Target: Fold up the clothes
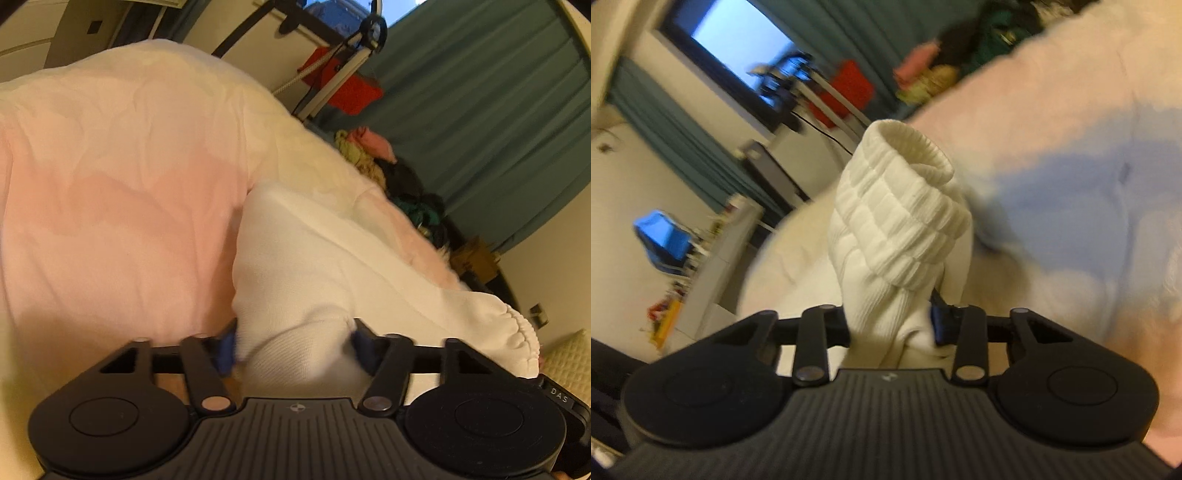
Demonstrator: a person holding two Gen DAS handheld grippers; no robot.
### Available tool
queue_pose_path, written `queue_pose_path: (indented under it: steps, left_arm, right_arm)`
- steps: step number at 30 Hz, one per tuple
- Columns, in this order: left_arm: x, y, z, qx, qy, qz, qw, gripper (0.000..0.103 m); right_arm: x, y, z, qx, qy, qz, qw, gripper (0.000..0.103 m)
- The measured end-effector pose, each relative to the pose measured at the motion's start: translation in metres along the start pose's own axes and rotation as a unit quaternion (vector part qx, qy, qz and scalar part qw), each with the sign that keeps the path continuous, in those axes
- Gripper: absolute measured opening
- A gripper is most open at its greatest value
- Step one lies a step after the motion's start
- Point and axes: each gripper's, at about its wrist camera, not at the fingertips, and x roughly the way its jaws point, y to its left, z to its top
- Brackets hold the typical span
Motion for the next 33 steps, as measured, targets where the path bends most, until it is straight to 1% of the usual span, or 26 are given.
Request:
queue_pose_path:
  steps: [3, 7, 10, 13, 15, 18, 19, 22, 25, 27, 29, 31, 33]
  left_arm:
    - [-0.015, -0.019, 0.012, -0.007, -0.015, -0.023, 0.9996, 0.044]
    - [-0.026, -0.065, 0.034, 0.004, -0.036, -0.059, 0.9976, 0.042]
    - [-0.015, -0.111, 0.048, 0.031, -0.046, -0.078, 0.9955, 0.042]
    - [0.018, -0.165, 0.057, 0.07, -0.057, -0.089, 0.992, 0.042]
    - [0.051, -0.2, 0.061, 0.092, -0.058, -0.097, 0.9893, 0.041]
    - [0.109, -0.249, 0.066, 0.125, -0.042, -0.11, 0.9851, 0.041]
    - [0.128, -0.262, 0.066, 0.128, -0.037, -0.119, 0.9839, 0.041]
    - [0.179, -0.296, 0.055, 0.134, -0.023, -0.134, 0.9816, 0.041]
    - [0.23, -0.323, 0.031, 0.159, -0.012, -0.143, 0.9769, 0.042]
    - [0.262, -0.329, 0.008, 0.176, 0.003, -0.131, 0.9755, 0.042]
    - [0.291, -0.326, -0.013, 0.185, 0.027, -0.112, 0.976, 0.042]
    - [0.299, -0.312, -0.032, 0.198, 0.041, -0.094, 0.9748, 0.043]
    - [0.3, -0.297, -0.048, 0.212, 0.052, -0.078, 0.9728, 0.049]
  right_arm:
    - [-0.015, 0.009, 0.016, 0.006, -0.029, 0.046, 0.999, 0.036]
    - [-0.041, 0.007, 0.048, 0.027, -0.077, 0.09, 0.993, 0.036]
    - [-0.054, -0.001, 0.078, 0.04, -0.126, 0.106, 0.986, 0.036]
    - [-0.056, -0.018, 0.108, 0.05, -0.177, 0.099, 0.978, 0.036]
    - [-0.057, -0.036, 0.127, 0.059, -0.206, 0.083, 0.973, 0.036]
    - [-0.052, -0.066, 0.159, 0.073, -0.24, 0.053, 0.966, 0.036]
    - [-0.05, -0.076, 0.169, 0.078, -0.252, 0.043, 0.964, 0.036]
    - [-0.047, -0.111, 0.188, 0.077, -0.273, 0.011, 0.959, 0.036]
    - [-0.04, -0.142, 0.203, 0.062, -0.285, -0.049, 0.955, 0.036]
    - [-0.03, -0.16, 0.2, 0.046, -0.278, -0.099, 0.954, 0.036]
    - [-0.022, -0.182, 0.188, 0.048, -0.26, -0.134, 0.955, 0.036]
    - [-0.009, -0.204, 0.168, 0.06, -0.23, -0.161, 0.958, 0.037]
    - [-0.001, -0.216, 0.143, 0.068, -0.197, -0.189, 0.96, 0.04]
